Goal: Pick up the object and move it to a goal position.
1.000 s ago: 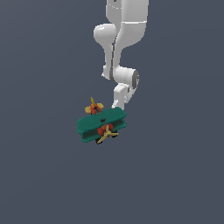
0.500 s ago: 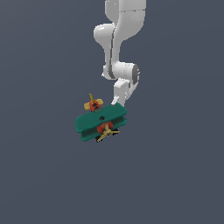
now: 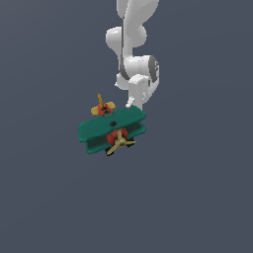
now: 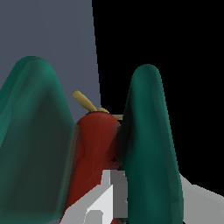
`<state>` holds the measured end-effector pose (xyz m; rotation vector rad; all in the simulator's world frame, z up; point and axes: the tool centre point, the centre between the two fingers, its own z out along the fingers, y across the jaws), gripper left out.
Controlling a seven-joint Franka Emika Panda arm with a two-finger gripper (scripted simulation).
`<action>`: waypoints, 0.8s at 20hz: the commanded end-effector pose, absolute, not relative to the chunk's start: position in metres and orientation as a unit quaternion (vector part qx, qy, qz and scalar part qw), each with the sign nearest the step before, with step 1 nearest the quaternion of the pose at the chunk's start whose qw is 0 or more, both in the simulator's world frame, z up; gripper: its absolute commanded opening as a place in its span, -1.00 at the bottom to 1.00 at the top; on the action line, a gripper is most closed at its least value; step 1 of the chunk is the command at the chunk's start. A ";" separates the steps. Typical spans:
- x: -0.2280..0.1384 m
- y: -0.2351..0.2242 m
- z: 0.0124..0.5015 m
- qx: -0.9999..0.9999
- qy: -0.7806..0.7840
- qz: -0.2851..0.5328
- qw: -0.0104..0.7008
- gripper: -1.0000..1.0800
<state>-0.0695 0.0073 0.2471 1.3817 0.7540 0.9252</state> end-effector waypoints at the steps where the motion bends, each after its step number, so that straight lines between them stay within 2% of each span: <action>1: -0.064 0.007 0.275 0.597 0.325 0.403 0.612 -1.00; 16: -0.033 0.006 0.439 0.596 0.326 0.405 0.612 -1.00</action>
